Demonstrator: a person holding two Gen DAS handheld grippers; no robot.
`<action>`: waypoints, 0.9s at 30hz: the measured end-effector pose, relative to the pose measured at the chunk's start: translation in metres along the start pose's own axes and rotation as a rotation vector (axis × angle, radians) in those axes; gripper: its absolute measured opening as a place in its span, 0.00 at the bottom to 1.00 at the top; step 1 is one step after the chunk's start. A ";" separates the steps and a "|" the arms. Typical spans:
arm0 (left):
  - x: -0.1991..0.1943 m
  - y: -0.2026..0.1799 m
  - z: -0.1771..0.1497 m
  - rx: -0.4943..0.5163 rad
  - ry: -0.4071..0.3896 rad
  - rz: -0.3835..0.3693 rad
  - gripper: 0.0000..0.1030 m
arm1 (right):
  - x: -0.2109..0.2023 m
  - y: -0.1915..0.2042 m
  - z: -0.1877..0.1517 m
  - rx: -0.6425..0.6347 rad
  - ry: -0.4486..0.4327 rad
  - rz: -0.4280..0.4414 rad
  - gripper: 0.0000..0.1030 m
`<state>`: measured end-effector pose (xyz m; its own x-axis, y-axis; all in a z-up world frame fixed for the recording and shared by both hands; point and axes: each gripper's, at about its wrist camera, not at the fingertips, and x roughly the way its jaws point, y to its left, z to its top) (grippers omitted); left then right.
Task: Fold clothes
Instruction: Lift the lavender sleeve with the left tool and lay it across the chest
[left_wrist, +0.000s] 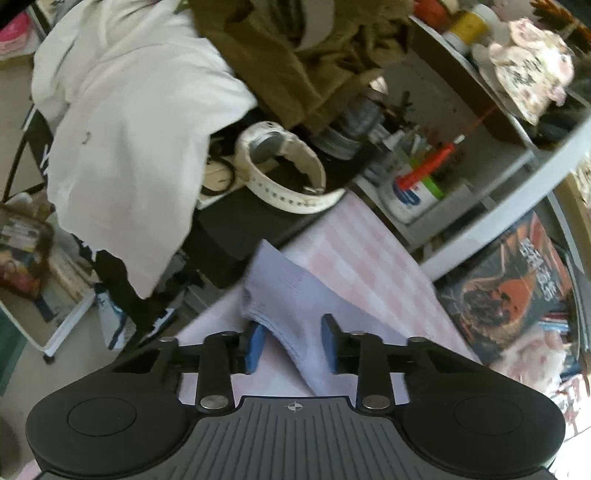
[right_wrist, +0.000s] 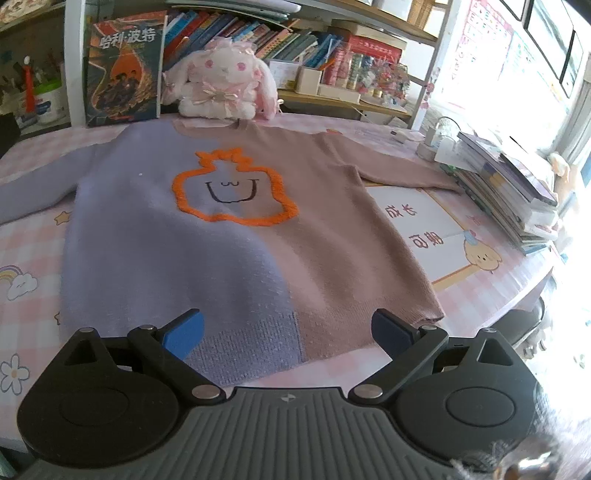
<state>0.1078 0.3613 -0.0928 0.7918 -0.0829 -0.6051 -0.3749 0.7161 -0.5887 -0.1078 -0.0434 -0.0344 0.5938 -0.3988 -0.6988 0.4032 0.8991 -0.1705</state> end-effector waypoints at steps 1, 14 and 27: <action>0.001 -0.001 0.000 0.012 0.001 0.011 0.17 | 0.000 -0.001 0.000 0.004 0.001 -0.001 0.95; -0.021 -0.027 -0.004 0.174 -0.050 -0.006 0.03 | 0.006 -0.002 0.008 -0.029 -0.012 0.034 0.95; -0.065 -0.124 -0.041 0.338 -0.187 -0.080 0.03 | 0.057 -0.044 0.045 -0.058 -0.029 0.203 0.95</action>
<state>0.0835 0.2498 -0.0027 0.8980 -0.0420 -0.4380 -0.1535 0.9030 -0.4013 -0.0602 -0.1139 -0.0353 0.6789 -0.2130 -0.7026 0.2335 0.9699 -0.0684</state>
